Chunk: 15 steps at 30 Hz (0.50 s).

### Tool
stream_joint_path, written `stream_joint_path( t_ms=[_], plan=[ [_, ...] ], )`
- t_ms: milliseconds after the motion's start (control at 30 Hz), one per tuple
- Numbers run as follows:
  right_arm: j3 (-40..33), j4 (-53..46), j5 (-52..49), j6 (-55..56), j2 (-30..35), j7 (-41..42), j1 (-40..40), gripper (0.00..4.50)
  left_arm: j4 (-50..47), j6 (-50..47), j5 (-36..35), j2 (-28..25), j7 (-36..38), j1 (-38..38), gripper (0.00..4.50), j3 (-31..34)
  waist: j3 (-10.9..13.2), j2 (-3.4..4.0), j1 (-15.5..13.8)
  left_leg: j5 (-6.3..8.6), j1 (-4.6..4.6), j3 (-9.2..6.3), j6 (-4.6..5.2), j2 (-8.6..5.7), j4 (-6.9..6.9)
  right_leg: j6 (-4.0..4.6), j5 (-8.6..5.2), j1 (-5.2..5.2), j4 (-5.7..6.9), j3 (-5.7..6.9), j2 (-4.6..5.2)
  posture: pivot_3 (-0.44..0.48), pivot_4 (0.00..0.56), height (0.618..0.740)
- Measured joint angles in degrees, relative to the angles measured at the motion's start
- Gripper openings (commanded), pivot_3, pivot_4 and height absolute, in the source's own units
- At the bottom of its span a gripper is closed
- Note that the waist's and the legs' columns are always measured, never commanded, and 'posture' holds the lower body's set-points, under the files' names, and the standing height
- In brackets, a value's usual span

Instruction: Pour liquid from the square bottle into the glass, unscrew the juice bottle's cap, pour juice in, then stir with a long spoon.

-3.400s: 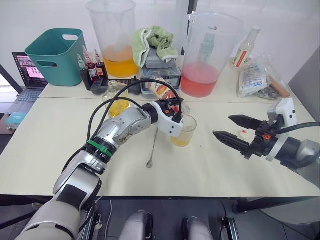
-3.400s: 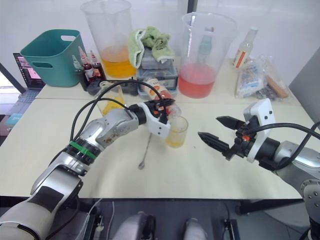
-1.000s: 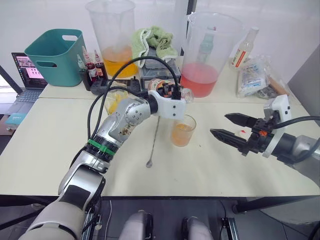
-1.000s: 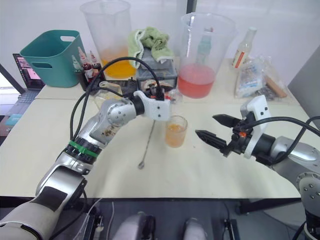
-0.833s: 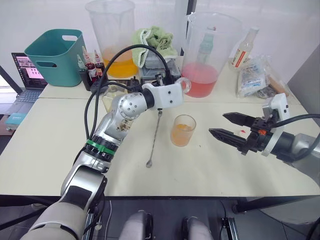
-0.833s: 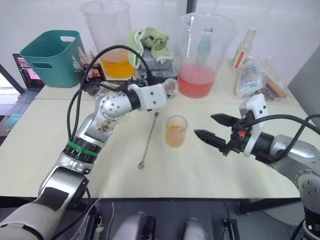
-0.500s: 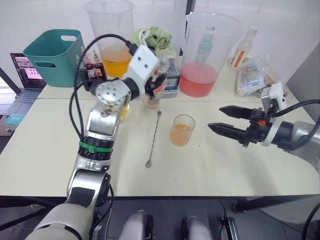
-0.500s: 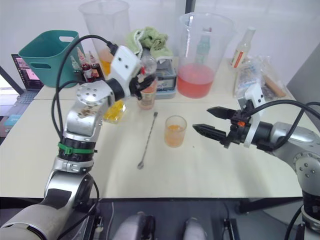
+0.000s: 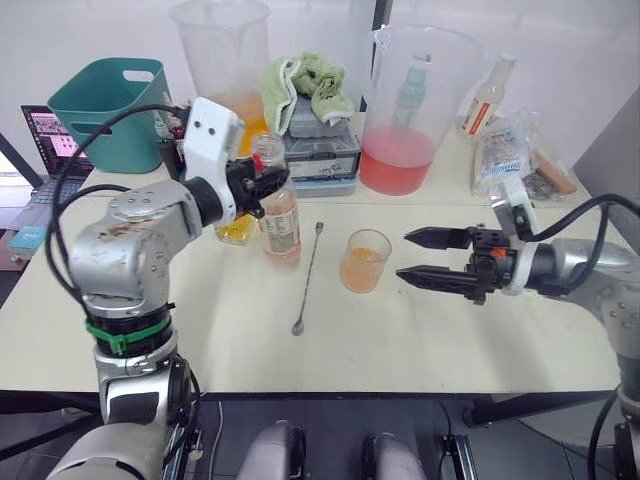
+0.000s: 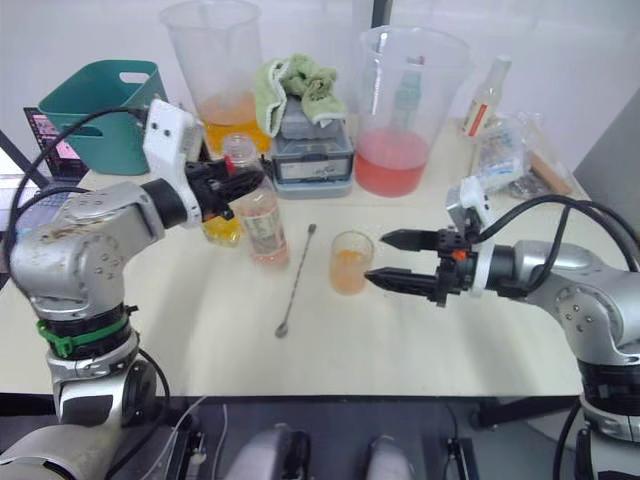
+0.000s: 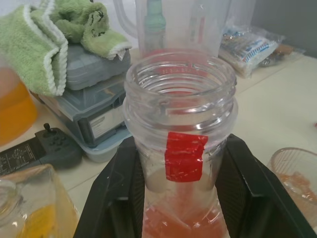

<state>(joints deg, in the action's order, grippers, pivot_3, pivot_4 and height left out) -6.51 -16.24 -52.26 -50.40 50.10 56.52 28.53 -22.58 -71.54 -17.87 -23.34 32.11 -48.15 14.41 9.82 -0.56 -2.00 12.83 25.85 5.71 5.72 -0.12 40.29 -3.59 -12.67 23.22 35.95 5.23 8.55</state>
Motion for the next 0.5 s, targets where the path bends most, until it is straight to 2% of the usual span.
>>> stream_joint_path(
  t_ms=[100, 200, 367, 500],
  plan=[
    [1.4, 0.6, 0.7, 0.2, -0.9, 1.1, 0.5, 4.48, -2.8, -3.9, -2.2, -3.0, -0.4, 1.4, 1.60, 2.4, 0.0, 0.00, 0.2, -0.03, -0.03, -0.01, -0.05, -0.01, -0.03, 0.00, 0.00, 0.00, 0.01, -0.01, -0.02, 0.000, 0.150, 0.739],
    [1.7, 1.4, 1.9, 0.6, -1.5, 2.1, 1.3, 4.48, -4.6, -5.5, -3.8, -8.4, 0.1, 5.3, 1.60, 2.7, 0.0, 0.00, 0.5, -0.06, -0.06, -0.02, -0.11, -0.01, -0.11, 0.02, 0.00, 0.01, 0.02, -0.03, -0.04, 0.000, 0.150, 0.739],
    [2.4, 2.7, 2.9, 1.4, -1.9, 4.4, 2.2, 4.48, -4.4, -7.0, -7.2, -17.2, 2.7, 10.1, 1.60, 7.8, 0.0, -0.02, 0.8, -0.09, -0.07, -0.04, -0.17, -0.01, -0.20, 0.03, -0.01, 0.04, -0.06, -0.02, -0.06, 0.000, 0.150, 0.739],
    [2.7, 4.1, 3.9, 2.5, -2.4, 5.9, 2.8, 4.48, -2.2, -4.4, -7.8, -20.0, 2.3, 12.2, 1.60, 12.9, 0.0, -0.02, 0.7, -0.08, -0.18, -0.05, -0.19, -0.03, -0.25, 0.05, -0.02, -0.01, -0.13, -0.03, -0.05, 0.000, 0.150, 0.739]
  ],
)
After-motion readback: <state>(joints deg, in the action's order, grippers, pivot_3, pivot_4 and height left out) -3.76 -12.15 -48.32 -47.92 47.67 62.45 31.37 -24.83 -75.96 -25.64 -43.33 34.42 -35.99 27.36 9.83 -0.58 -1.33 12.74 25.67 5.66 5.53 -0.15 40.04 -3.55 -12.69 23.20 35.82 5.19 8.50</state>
